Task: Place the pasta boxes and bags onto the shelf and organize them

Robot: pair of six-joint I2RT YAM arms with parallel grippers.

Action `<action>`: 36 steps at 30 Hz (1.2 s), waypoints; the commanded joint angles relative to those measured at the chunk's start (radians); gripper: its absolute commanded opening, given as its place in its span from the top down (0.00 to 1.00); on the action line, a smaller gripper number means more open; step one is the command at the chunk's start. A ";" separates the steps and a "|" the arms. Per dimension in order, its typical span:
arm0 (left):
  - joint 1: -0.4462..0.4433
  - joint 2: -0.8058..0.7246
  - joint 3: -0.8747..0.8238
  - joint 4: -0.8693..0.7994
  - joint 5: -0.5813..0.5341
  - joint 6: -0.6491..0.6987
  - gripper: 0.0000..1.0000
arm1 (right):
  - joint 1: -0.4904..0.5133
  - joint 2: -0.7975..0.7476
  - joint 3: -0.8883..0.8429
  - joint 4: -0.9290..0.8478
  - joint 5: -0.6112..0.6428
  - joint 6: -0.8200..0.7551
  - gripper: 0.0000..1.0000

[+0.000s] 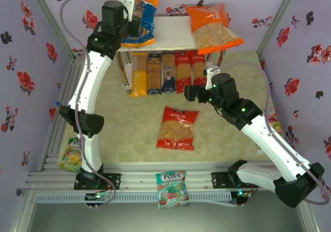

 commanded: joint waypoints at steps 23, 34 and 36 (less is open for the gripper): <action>0.003 -0.059 -0.098 0.115 -0.029 0.027 0.58 | -0.026 -0.009 0.005 0.006 -0.031 0.013 0.04; 0.003 -0.281 -0.456 0.430 -0.041 0.039 0.38 | -0.026 -0.014 0.007 -0.015 -0.024 0.030 0.04; 0.008 -0.342 -0.528 0.518 -0.038 0.058 0.34 | -0.026 -0.013 0.009 -0.032 -0.014 0.035 0.04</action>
